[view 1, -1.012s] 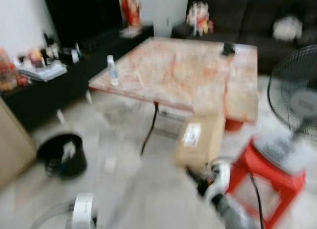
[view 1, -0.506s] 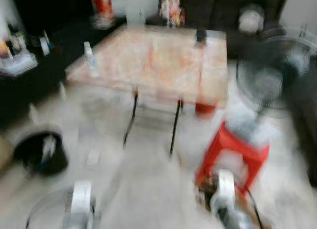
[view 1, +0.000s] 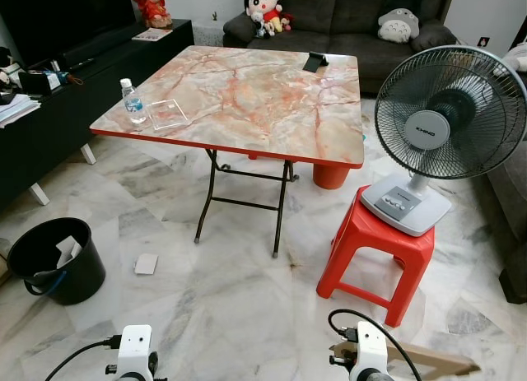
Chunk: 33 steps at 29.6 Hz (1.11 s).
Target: Picking trash to rubbish bin
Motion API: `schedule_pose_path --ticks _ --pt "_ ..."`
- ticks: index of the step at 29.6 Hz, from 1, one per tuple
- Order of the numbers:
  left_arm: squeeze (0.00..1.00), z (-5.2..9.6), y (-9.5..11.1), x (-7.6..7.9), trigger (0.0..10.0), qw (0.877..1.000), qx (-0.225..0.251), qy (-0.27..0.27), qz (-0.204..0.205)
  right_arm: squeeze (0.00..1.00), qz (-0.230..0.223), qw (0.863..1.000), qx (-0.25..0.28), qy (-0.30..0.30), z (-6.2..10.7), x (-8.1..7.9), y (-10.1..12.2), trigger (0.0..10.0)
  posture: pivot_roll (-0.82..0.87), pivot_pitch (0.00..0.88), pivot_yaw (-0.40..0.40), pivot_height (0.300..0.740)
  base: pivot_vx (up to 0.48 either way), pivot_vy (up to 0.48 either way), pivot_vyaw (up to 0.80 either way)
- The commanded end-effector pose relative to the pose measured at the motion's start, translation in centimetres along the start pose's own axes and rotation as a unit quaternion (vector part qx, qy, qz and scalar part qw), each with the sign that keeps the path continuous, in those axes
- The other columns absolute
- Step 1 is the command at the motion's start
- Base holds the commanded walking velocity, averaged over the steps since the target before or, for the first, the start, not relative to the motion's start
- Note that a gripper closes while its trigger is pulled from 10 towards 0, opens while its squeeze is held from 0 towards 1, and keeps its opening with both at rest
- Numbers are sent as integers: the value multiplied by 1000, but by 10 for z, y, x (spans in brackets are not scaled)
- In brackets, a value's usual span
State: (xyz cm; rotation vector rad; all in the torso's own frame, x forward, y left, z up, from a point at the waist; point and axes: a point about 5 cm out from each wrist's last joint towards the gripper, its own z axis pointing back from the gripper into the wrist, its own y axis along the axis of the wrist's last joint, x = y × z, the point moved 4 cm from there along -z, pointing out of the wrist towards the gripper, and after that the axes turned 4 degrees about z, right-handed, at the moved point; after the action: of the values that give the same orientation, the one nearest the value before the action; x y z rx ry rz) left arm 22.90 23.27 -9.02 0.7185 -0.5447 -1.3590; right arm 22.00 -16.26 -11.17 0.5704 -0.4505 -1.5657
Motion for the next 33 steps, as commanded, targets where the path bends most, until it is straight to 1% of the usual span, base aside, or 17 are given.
schedule_pose_path --ticks 1,3,7,8,10,13,16,19,21,24,27,29,33 --pt "0 1 -5 -1 10000 1000 -13 4 -1 0 19 1000 -11 3 0 -3 -4 10000 9 0 -22 740 0 0 0" --pt "0 1 -5 0 10000 1000 -14 3 -2 0 61 998 -22 17 0 -9 -10 10000 9 0 -23 740 0 0 0" --pt "0 1 -5 0 10000 1000 -15 3 -2 0 72 997 -24 22 0 -11 -10 10000 9 0 -23 740 0 0 0" --pt "0 1 -6 0 10000 1000 -15 3 -2 0 108 993 -27 31 0 -14 -11 10000 11 0 -24 740 0 0 0" --pt "0 1 -6 -1 10000 1000 -15 4 -2 0 119 992 -27 35 0 -15 -11 10000 13 0 -24 740 0 0 0" --pt "0 1 -6 -2 10000 1000 -15 6 -5 0 121 992 -28 35 0 -15 -12 10000 17 0 -21 740 0 0 0" --pt "0 1 -6 -4 10000 1000 -16 6 -7 0 150 987 -38 41 1 -17 -16 10000 18 0 -18 740 0 0 0" --pt "0 1 -6 -4 10000 1000 -17 6 -9 0 159 985 -38 47 1 -19 -17 10000 22 0 -17 740 0 0 0" --pt "0 1 -6 -5 10000 1000 -17 6 -11 0 184 981 -40 52 1 -20 -19 10000 22 0 -15 740 0 0 0" --pt "0 1 -6 -5 10000 1000 -16 6 -15 0 238 968 -48 61 2 -23 -23 10000 25 0 -12 740 0 0 0" --pt "0 1 -6 -6 10000 1000 -17 7 -17 0 260 962 -48 62 2 -24 -24 10000 24 0 -11 740 0 0 0" --pt "0 1 -6 -6 10000 1000 -18 7 -20 0 295 952 -49 63 2 -24 -25 10000 23 0 -10 740 0 0 0" --pt "0 1 -6 -7 10000 1000 -19 9 -22 0 312 947 -46 63 2 -23 -24 10000 22 0 -7 740 0 0 0"
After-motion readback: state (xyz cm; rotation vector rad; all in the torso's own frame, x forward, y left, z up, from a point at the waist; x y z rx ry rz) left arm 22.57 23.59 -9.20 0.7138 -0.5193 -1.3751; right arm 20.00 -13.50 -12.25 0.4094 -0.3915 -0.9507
